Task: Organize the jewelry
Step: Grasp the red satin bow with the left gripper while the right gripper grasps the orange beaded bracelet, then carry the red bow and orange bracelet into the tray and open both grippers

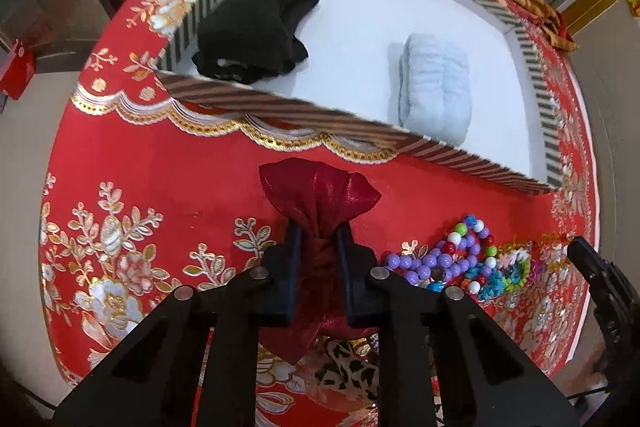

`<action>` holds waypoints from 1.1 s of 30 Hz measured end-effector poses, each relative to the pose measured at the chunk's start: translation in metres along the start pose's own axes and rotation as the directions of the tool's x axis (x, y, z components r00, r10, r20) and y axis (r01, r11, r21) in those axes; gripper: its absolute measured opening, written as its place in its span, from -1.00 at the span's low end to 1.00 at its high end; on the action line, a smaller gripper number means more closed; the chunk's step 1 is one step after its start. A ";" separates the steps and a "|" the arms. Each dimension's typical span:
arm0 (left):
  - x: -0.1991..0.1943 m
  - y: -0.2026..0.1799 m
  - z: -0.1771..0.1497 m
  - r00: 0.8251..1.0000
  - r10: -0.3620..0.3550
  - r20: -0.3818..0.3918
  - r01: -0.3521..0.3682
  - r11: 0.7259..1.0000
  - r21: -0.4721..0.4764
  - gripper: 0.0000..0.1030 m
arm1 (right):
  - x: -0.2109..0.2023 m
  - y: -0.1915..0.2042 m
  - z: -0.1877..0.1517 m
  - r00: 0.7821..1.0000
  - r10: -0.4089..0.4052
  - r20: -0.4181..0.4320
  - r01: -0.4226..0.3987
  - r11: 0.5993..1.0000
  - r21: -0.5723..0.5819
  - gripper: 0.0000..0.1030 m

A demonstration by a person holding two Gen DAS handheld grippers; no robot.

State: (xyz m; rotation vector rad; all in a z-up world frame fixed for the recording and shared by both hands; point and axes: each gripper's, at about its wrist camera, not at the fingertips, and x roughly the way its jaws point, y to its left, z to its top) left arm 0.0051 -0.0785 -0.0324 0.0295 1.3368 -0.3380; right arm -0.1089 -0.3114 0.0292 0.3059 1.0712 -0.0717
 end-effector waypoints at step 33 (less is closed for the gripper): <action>-0.082 -0.001 0.066 0.979 0.003 0.202 -0.018 0.997 0.072 -0.72 | -0.047 0.064 0.086 0.986 0.066 0.152 -0.047 0.991 -0.125 -0.83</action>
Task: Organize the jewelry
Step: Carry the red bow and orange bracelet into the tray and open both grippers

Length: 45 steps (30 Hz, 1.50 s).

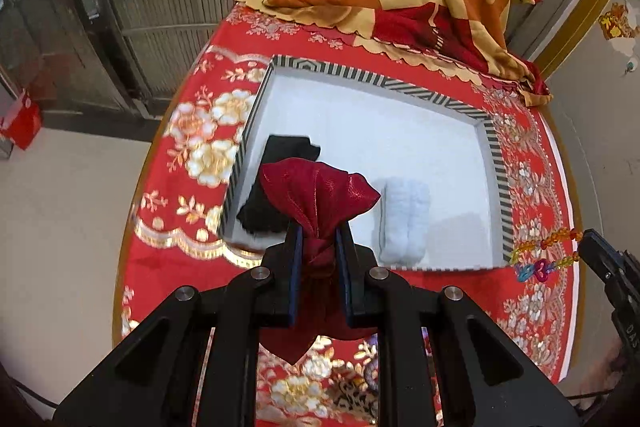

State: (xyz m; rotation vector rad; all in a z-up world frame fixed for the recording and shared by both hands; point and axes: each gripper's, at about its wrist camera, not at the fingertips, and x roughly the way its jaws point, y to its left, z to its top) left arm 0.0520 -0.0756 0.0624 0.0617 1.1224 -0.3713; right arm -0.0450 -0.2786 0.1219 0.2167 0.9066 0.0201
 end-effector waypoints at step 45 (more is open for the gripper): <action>0.152 -0.029 0.088 0.985 0.085 -0.150 -0.073 0.993 0.088 -0.72 | 0.182 -0.070 0.015 0.947 -0.073 -0.312 0.115 0.986 0.119 -0.83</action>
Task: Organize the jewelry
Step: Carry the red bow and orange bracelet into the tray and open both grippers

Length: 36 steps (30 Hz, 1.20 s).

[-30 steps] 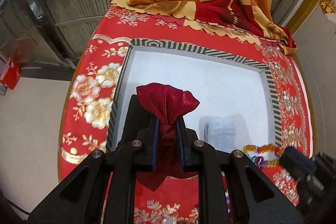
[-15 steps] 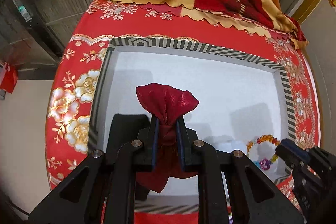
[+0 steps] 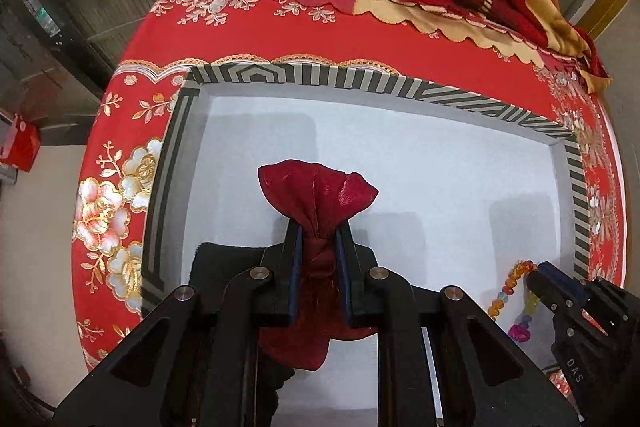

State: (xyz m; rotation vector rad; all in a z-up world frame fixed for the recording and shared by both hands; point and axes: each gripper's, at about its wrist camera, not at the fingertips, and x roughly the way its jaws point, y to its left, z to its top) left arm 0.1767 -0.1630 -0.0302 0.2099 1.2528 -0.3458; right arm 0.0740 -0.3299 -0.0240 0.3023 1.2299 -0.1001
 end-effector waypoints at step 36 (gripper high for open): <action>-0.110 0.009 -0.112 0.990 -0.128 0.058 0.128 0.992 0.005 0.09 | -0.097 -0.004 -0.133 0.997 0.041 0.066 -0.044 0.999 0.031 -0.44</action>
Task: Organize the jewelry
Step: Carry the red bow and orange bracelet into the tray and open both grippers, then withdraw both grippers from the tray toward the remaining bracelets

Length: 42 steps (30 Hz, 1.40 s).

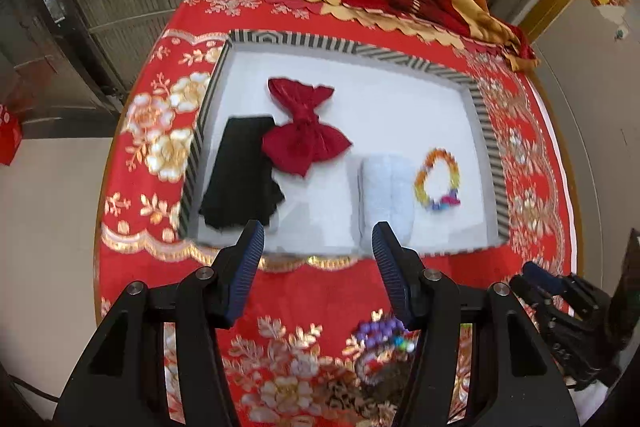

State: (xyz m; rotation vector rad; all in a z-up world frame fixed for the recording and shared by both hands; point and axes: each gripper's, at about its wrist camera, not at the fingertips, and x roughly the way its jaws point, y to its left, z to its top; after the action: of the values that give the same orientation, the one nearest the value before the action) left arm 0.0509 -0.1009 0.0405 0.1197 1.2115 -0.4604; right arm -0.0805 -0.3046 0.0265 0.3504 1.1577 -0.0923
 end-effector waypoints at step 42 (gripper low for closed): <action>-0.029 -0.024 -0.067 0.997 0.059 0.049 -0.058 0.998 -0.013 0.09 | -0.027 0.022 -0.022 0.999 0.041 0.026 -0.040 0.998 -0.043 -0.41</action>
State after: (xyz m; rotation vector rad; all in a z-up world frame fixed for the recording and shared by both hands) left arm -0.0251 -0.0919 0.0463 0.1330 1.1587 -0.4035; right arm -0.1051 -0.2795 0.0482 0.3342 1.1243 -0.0371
